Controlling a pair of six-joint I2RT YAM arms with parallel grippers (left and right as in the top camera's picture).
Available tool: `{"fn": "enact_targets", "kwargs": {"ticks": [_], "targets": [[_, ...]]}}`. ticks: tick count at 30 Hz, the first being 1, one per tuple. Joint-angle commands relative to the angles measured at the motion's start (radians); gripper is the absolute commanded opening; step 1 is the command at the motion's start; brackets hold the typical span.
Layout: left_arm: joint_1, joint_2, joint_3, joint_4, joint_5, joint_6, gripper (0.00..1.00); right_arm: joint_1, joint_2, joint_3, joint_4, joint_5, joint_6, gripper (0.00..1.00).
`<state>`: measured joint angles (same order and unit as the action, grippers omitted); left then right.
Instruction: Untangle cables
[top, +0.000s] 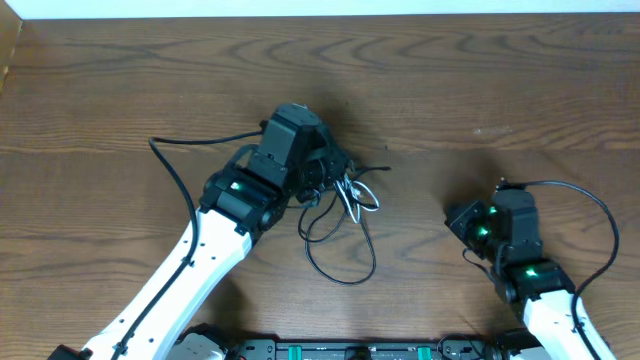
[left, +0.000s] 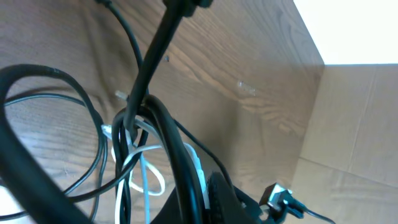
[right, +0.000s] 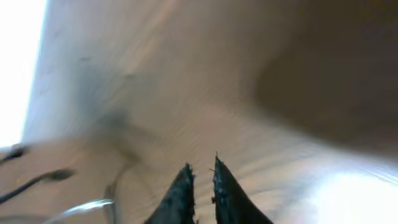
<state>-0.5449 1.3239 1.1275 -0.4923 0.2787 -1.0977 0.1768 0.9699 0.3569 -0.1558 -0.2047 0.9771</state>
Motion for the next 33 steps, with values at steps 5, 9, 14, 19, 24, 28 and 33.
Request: {"fn": "enact_targets", "kwargs": {"ticks": [5, 9, 14, 19, 24, 28, 33], "targets": [[0.009, 0.0, 0.009, 0.008, 0.024, -0.008, 0.08, 0.002, -0.042, 0.0, 0.05, -0.618, 0.146, 0.35], [0.009, 0.0, 0.009, 0.008, 0.024, -0.092, 0.08, 0.102, -0.04, 0.0, 0.071, -0.533, 0.307, 0.43], [0.008, 0.0, 0.009, 0.008, 0.025, -0.12, 0.08, 0.28, -0.04, 0.0, 0.201, -0.363, 0.437, 0.43], [-0.023, 0.0, 0.009, 0.008, 0.024, -0.135, 0.08, 0.391, -0.018, 0.0, 0.243, -0.214, 0.56, 0.35], [-0.057, 0.0, 0.009, 0.008, 0.024, -0.139, 0.08, 0.423, 0.07, 0.0, 0.364, -0.145, 0.583, 0.31], [-0.074, 0.0, 0.009, 0.009, 0.024, -0.165, 0.08, 0.431, 0.138, 0.0, 0.415, -0.179, 0.615, 0.19], [-0.074, 0.0, 0.009, 0.022, 0.007, -0.164, 0.08, 0.434, 0.174, 0.0, 0.435, -0.235, 0.507, 0.01]]}}
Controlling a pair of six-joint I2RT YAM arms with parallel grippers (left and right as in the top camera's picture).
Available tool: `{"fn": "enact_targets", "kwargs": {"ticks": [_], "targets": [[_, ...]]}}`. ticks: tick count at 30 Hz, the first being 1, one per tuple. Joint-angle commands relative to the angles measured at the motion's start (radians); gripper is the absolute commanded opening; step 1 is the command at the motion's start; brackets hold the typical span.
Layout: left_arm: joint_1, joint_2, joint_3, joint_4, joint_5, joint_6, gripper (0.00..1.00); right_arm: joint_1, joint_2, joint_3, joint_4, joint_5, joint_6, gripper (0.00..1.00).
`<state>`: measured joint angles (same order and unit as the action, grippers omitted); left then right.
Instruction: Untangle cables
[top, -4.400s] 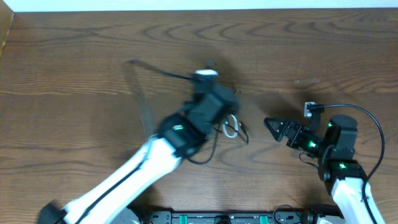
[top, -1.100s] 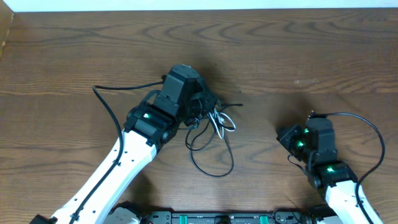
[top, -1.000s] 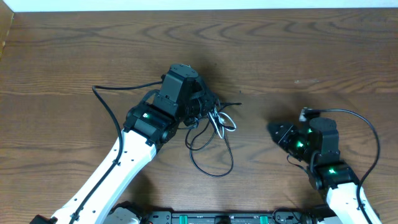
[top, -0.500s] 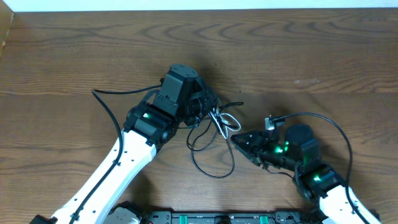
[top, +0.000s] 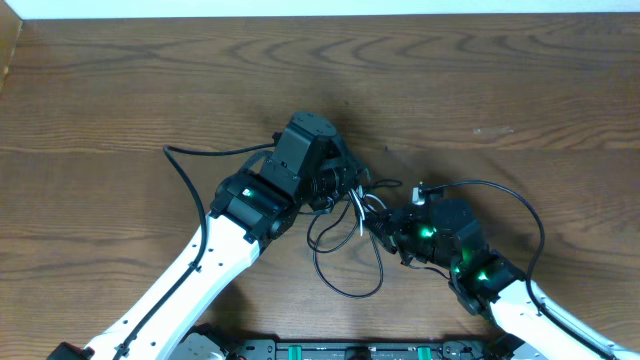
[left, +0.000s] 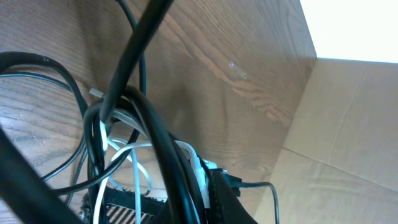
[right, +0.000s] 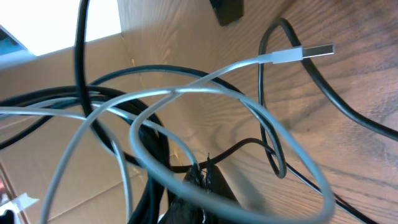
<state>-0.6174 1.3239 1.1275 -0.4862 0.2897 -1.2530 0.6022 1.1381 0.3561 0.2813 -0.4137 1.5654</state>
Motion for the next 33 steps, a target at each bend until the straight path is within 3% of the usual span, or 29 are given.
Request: {"fn": "enact_targets", "kwargs": {"ticks": [1, 6, 11, 16, 19, 21, 24, 28, 33], "targets": [[-0.001, 0.0, 0.009, 0.021, -0.008, -0.008, 0.08, 0.007, 0.005, 0.001, -0.01, -0.026, -0.105, 0.01], [0.013, 0.0, 0.009, 0.048, 0.004, 0.095, 0.08, -0.032, 0.005, 0.001, -0.177, 0.104, -0.31, 0.01], [0.084, -0.003, 0.009, 0.058, 0.094, 0.148, 0.08, -0.151, 0.005, 0.001, -0.403, 0.241, -0.394, 0.01], [0.243, -0.003, 0.009, 0.111, 0.294, 0.27, 0.08, -0.356, 0.004, 0.001, -0.457, 0.248, -0.534, 0.01], [0.312, -0.002, 0.009, 0.11, 0.377, 0.276, 0.08, -0.456, -0.002, 0.001, -0.395, 0.032, -0.613, 0.05], [0.314, -0.002, 0.009, 0.111, 0.36, 0.267, 0.08, -0.477, -0.003, 0.001, -0.304, -0.232, -0.639, 0.25], [0.296, -0.002, 0.009, 0.111, 0.327, 0.26, 0.08, -0.46, -0.003, 0.001, -0.162, -0.522, -0.56, 0.5], [0.253, -0.002, 0.009, 0.107, 0.247, 0.164, 0.08, -0.391, -0.001, 0.001, -0.142, -0.531, -0.324, 0.44], [0.174, -0.002, 0.009, 0.107, 0.124, 0.11, 0.08, -0.27, -0.001, 0.001, -0.112, -0.409, -0.142, 0.43]]}}
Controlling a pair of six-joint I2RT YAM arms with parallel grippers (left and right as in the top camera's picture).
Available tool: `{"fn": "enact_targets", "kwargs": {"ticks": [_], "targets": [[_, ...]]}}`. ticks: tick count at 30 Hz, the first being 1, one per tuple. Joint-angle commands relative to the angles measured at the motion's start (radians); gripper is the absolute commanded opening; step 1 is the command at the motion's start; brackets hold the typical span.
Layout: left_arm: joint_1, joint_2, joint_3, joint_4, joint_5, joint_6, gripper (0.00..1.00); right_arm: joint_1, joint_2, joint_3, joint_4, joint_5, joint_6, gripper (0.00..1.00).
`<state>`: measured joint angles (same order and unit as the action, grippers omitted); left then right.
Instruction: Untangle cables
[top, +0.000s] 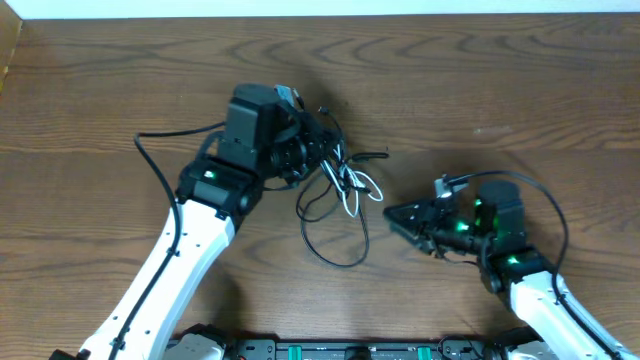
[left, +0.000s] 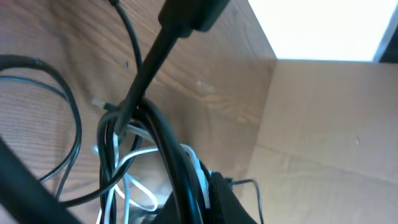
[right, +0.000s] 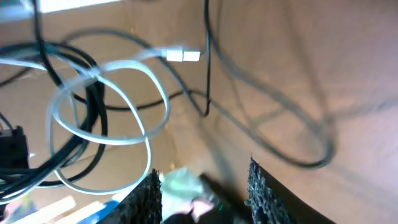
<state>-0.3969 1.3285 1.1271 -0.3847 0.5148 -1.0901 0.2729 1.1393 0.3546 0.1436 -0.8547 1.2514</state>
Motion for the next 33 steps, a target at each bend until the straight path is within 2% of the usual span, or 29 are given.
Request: {"fn": "enact_targets", "kwargs": {"ticks": [1, 5, 9, 10, 13, 14, 16, 17, 18, 20, 21, 23, 29, 33], "targets": [[-0.064, -0.007, 0.009, 0.006, -0.124, -0.053, 0.08, 0.082, -0.002, 0.003, 0.05, 0.052, 0.197, 0.44], [-0.136, -0.007, 0.009, 0.006, -0.205, -0.096, 0.08, 0.182, -0.002, 0.003, 0.145, 0.181, 0.297, 0.45], [-0.19, -0.007, 0.009, 0.01, -0.252, -0.102, 0.08, 0.253, -0.002, 0.003, 0.168, 0.24, 0.351, 0.39], [-0.196, -0.007, 0.009, 0.011, -0.25, -0.116, 0.08, 0.268, -0.002, 0.003, 0.169, 0.253, 0.349, 0.38], [-0.212, -0.007, 0.009, 0.03, -0.232, -0.166, 0.08, 0.304, 0.002, 0.003, 0.171, 0.277, 0.349, 0.2], [-0.216, -0.007, 0.009, 0.04, -0.227, -0.169, 0.08, 0.309, 0.004, 0.003, 0.172, 0.278, 0.349, 0.17], [-0.218, -0.007, 0.009, 0.055, -0.212, -0.171, 0.08, 0.313, 0.009, 0.003, 0.171, 0.28, 0.349, 0.17], [-0.218, -0.007, 0.009, 0.059, -0.2, -0.192, 0.08, 0.312, 0.013, 0.003, 0.171, 0.281, 0.349, 0.22], [-0.218, -0.007, 0.01, 0.059, -0.194, -0.208, 0.08, 0.312, 0.017, 0.003, 0.171, 0.285, 0.349, 0.21], [-0.218, -0.007, 0.01, 0.063, -0.192, -0.214, 0.08, 0.312, 0.02, 0.003, 0.169, 0.294, 0.335, 0.1], [-0.217, -0.008, 0.009, 0.066, -0.191, -0.214, 0.08, 0.312, 0.021, 0.003, 0.169, 0.312, 0.247, 0.01], [-0.215, -0.008, 0.01, 0.083, -0.19, -0.213, 0.08, 0.312, 0.021, 0.003, 0.14, 0.348, 0.097, 0.01], [-0.181, -0.024, 0.01, 0.164, -0.158, -0.179, 0.08, 0.257, 0.019, 0.003, -0.11, 0.475, -0.164, 0.01], [-0.086, -0.04, 0.01, 0.244, -0.049, -0.109, 0.08, 0.179, 0.016, 0.003, -0.228, 0.591, -0.232, 0.01]]}}
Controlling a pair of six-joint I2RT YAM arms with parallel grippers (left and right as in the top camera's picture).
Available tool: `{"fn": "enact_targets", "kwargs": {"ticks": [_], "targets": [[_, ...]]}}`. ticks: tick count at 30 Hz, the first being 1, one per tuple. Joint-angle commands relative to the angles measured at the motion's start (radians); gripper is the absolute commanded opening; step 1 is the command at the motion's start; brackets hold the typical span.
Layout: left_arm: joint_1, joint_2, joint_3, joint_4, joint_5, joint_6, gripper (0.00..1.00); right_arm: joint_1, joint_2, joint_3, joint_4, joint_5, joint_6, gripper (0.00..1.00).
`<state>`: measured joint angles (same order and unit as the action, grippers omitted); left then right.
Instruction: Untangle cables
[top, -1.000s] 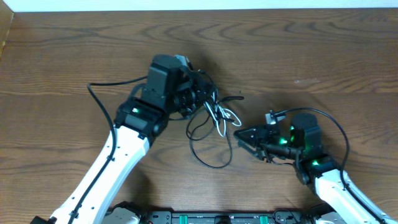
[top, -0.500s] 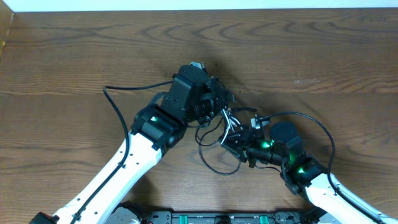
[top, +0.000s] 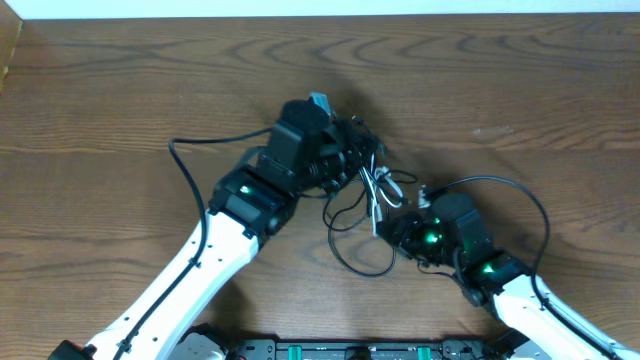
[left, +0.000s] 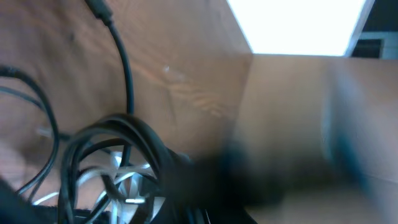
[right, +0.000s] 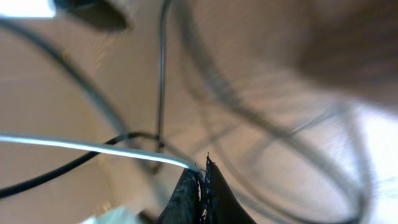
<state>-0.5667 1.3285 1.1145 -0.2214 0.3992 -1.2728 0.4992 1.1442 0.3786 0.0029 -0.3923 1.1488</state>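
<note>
A tangle of black cable (top: 352, 196) and white cable (top: 378, 192) hangs at the table's middle, and a black loop (top: 362, 262) trails toward the front. My left gripper (top: 345, 165) holds the tangle's top. The blurred left wrist view shows the black strands (left: 118, 134) and white cable (left: 127, 182) bunched at my left gripper (left: 193, 193). My right gripper (top: 388, 230) sits at the tangle's lower right. In the right wrist view my right gripper (right: 202, 169) is shut, with the white cable (right: 93, 147) ending between its tips.
The wooden table (top: 520, 80) stretches all round. A cardboard wall (left: 298, 124) shows in the left wrist view and at the overhead's far left corner (top: 8, 45). The right arm's own black lead (top: 525, 205) arcs above its wrist.
My left gripper has shifted right with the tangle. My right gripper, then open and apart to the right, is now at the tangle and shut on the white cable.
At first my left gripper held the tangle while the right sat shut far to the right. Then the right was at the white loop. Then it stood open and apart, with the left shifted leftward. Now both meet at the tangle, the right pinching the white cable.
</note>
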Motion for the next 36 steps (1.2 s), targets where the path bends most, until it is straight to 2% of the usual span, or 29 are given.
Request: {"fn": "enact_targets", "kwargs": {"ticks": [1, 11, 15, 21, 24, 27, 32, 36], "targets": [[0.12, -0.042, 0.022, 0.097, 0.117, 0.091, 0.08, -0.081, 0.011, -0.021, -0.12, 0.156, -0.145, 0.01], [0.378, -0.042, 0.022, 0.124, 0.531, 0.283, 0.08, -0.347, 0.011, -0.021, -0.177, 0.193, -0.23, 0.01], [0.424, -0.042, 0.022, 0.123, 0.616, 0.339, 0.08, -0.427, 0.011, -0.021, -0.184, 0.216, -0.278, 0.01], [0.469, -0.042, 0.022, 0.123, 0.631, 0.389, 0.08, -0.513, 0.011, -0.021, -0.204, 0.269, -0.309, 0.03], [0.471, -0.042, 0.022, 0.117, 0.671, 0.597, 0.08, -0.543, 0.011, -0.021, -0.204, 0.316, -0.32, 0.1], [0.471, -0.042, 0.022, 0.063, 0.732, 0.823, 0.08, -0.569, 0.011, -0.021, -0.204, 0.391, -0.32, 0.12], [0.471, -0.042, 0.022, -0.167, 0.704, 1.209, 0.08, -0.679, 0.011, -0.021, -0.224, 0.446, -0.314, 0.18], [0.471, -0.042, 0.022, -0.276, 0.568, 1.292, 0.08, -0.737, 0.011, -0.021, -0.221, 0.387, -0.29, 0.35]]}}
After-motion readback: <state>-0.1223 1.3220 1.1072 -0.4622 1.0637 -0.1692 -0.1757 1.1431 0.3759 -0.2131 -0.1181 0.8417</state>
